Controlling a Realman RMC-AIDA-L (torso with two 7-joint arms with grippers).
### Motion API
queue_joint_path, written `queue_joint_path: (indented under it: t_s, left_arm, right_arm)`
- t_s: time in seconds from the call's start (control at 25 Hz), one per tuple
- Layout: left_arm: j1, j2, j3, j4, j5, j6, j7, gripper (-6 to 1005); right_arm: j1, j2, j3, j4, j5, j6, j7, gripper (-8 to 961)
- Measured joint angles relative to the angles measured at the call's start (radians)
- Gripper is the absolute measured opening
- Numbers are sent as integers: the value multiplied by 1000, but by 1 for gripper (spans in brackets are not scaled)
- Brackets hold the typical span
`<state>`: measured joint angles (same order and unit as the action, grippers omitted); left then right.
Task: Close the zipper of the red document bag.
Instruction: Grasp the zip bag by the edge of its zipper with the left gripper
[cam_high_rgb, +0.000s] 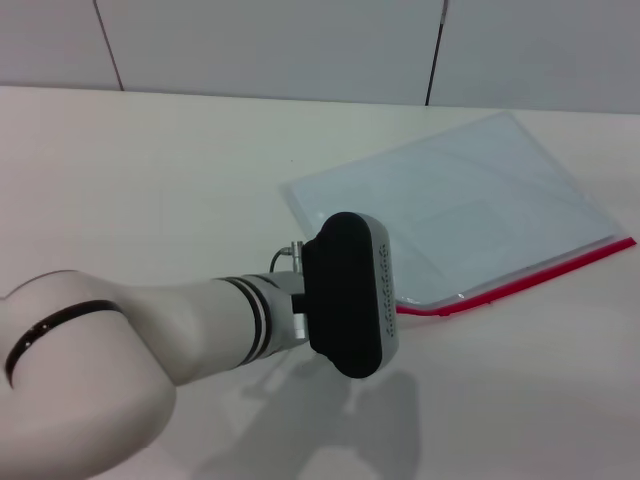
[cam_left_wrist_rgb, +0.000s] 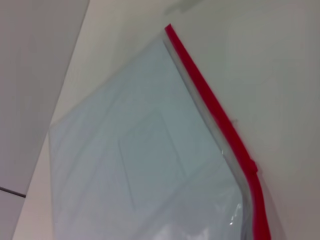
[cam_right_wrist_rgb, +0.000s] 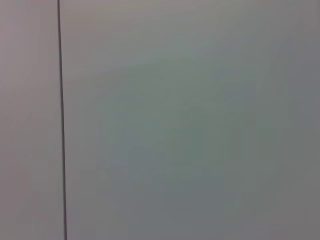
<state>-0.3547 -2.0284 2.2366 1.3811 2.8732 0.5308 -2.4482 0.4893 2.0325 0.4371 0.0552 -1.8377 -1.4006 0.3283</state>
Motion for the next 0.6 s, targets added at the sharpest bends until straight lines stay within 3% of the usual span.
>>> queue_joint_path:
  t_s: [0.4,0.6]
  left_arm:
    - [-14,0,5,-116,0,-204,0,601]
    - [-36,-1,10,-170,-1,-239,-4,593]
  right_arm:
    - [0,0,0,1,0,0,0,831]
    - [2,0,0,2,0,0,0,830]
